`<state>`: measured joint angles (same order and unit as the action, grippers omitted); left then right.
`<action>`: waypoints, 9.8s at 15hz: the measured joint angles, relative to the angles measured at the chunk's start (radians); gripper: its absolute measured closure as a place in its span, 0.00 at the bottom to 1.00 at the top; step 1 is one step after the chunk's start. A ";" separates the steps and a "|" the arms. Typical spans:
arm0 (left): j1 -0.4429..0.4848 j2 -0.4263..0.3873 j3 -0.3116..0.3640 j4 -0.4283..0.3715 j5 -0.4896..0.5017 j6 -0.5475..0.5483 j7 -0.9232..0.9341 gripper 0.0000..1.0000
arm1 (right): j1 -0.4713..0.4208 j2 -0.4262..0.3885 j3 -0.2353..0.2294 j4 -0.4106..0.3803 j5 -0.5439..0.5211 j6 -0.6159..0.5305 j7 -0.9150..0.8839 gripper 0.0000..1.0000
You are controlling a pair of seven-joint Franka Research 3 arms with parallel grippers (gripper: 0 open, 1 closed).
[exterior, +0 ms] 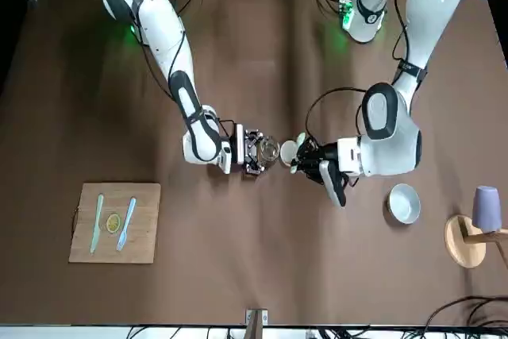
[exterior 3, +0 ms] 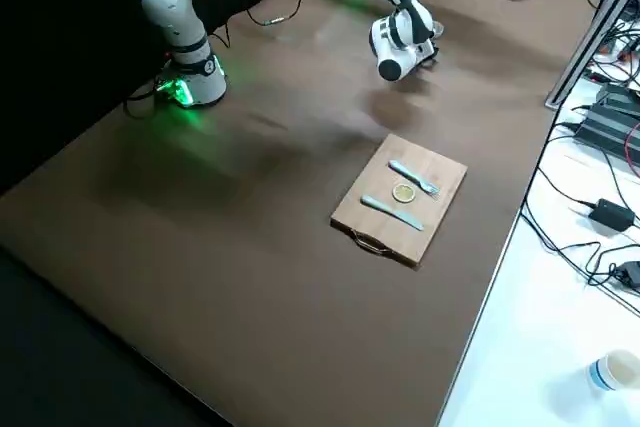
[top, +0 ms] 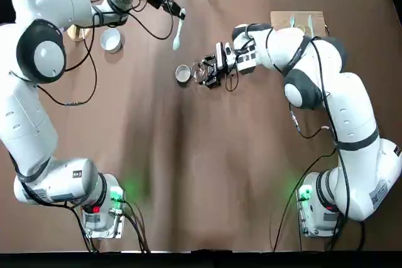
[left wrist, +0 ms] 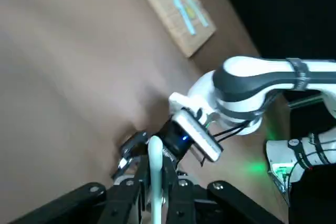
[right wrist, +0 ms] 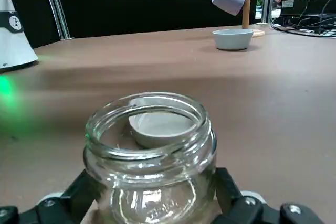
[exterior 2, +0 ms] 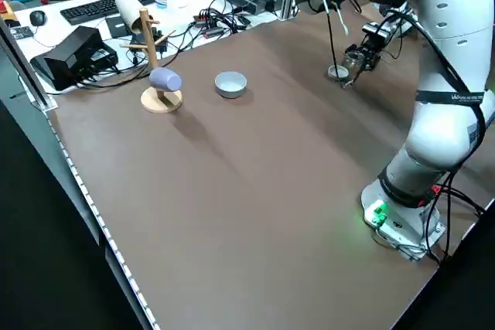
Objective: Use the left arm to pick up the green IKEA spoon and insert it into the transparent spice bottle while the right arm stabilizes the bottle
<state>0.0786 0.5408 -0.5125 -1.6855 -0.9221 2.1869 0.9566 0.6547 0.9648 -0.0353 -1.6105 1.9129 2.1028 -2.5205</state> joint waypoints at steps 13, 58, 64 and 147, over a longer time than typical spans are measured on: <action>0.000 0.124 -0.012 0.011 -0.358 -0.283 0.831 0.87 | 0.000 0.000 -0.001 0.000 0.000 0.000 -0.001 0.00; -0.013 0.294 0.008 -0.067 -0.269 -0.238 1.350 0.11 | 0.000 0.005 -0.002 0.001 0.000 0.000 -0.001 0.00; -0.002 0.250 0.007 -0.029 -0.258 -0.240 1.334 0.00 | -0.001 0.005 -0.004 0.001 0.000 0.000 -0.001 0.00; 0.016 -0.445 0.309 0.208 0.947 -0.594 -1.025 0.00 | -0.154 -0.156 -1.140 0.653 -1.117 -1.045 2.124 0.00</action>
<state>0.0943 0.0956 -0.2038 -1.4778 0.0251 1.5933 -0.0687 0.5010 0.8088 -1.1755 -0.9572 0.7963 1.0582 -0.3968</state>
